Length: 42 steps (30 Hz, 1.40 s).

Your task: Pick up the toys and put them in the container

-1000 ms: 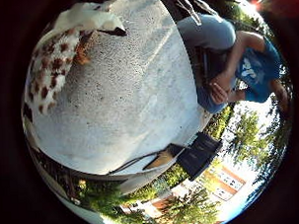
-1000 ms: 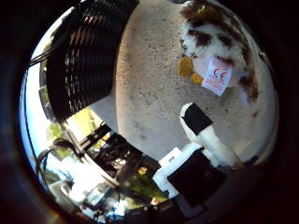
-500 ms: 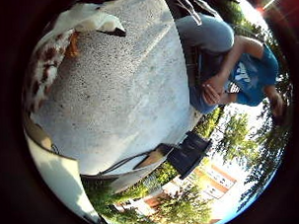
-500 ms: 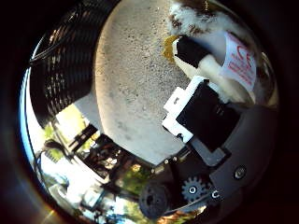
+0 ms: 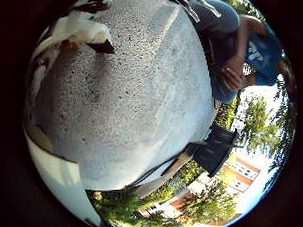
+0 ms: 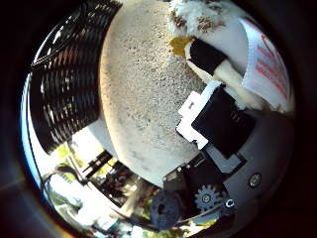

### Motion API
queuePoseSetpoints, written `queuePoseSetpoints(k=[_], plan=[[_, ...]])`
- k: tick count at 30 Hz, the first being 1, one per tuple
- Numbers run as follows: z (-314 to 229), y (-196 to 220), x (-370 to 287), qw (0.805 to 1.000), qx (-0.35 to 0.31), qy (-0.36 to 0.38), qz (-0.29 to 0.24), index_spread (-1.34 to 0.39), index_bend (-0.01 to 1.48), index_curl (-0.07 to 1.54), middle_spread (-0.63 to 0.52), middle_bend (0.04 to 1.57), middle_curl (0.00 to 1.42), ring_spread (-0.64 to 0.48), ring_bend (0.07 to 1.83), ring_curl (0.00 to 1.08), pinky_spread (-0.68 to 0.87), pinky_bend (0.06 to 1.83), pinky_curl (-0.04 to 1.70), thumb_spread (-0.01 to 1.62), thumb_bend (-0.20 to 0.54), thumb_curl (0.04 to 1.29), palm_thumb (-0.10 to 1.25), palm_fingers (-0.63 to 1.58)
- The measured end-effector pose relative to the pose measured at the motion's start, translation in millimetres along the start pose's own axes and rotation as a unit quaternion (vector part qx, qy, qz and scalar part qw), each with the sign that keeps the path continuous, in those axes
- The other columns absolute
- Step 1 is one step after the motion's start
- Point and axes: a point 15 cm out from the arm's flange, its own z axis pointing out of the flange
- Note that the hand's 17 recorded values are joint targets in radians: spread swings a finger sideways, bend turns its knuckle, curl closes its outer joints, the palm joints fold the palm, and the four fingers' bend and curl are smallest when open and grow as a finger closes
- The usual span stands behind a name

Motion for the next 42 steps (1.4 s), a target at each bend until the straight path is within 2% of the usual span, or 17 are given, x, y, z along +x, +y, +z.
queuePoseSetpoints(k=[4, 10, 15, 24, 29, 36, 42], plan=[[-31.6, -7.6, 4.7, 1.000, 0.026, -0.009, 0.003, -0.83, 0.50, 0.42, -0.18, 1.20, 0.89, -0.10, 1.32, 0.77, 0.21, 1.55, 0.55, 1.04, 0.005, 0.50, 0.96, 1.03], [-58.2, 2.8, 1.5, 1.000, 0.008, -0.018, 0.000, -0.95, 0.56, 0.53, -0.18, 1.27, 0.94, -0.13, 1.38, 0.82, 0.16, 1.61, 0.61, 1.09, 0.005, 0.56, 1.05, 0.96], [-82.3, 14.4, -11.1, 0.999, -0.014, -0.038, -0.003, -1.03, 0.58, 0.65, -0.17, 1.33, 0.96, -0.14, 1.43, 0.85, 0.13, 1.64, 0.66, 1.11, -0.014, 0.60, 1.05, 0.90], [-192.1, 31.5, -66.0, 0.992, -0.012, -0.118, -0.031, -1.14, 0.54, 0.88, -0.15, 1.40, 0.97, -0.15, 1.49, 0.88, 0.11, 1.69, 0.72, 1.14, -0.012, 0.67, 1.03, 0.82], [-262.1, 40.7, -94.4, 0.991, 0.007, -0.126, -0.053, -1.19, 0.52, 1.00, -0.15, 1.43, 0.97, -0.15, 1.51, 0.88, 0.11, 1.70, 0.75, 1.15, -0.014, 0.69, 1.02, 0.79], [-357.5, 36.1, -182.4, 0.984, 0.046, -0.119, -0.121, -1.22, 0.46, 1.16, -0.14, 1.47, 0.96, -0.15, 1.55, 0.88, 0.11, 1.71, 0.77, 1.16, -0.015, 0.72, 1.00, 0.76], [-377.8, 27.8, -279.1, 0.977, 0.042, -0.133, -0.160, -1.23, 0.42, 1.27, -0.13, 1.49, 0.94, -0.14, 1.56, 0.88, 0.10, 1.71, 0.79, 1.16, -0.013, 0.74, 1.00, 0.75]])
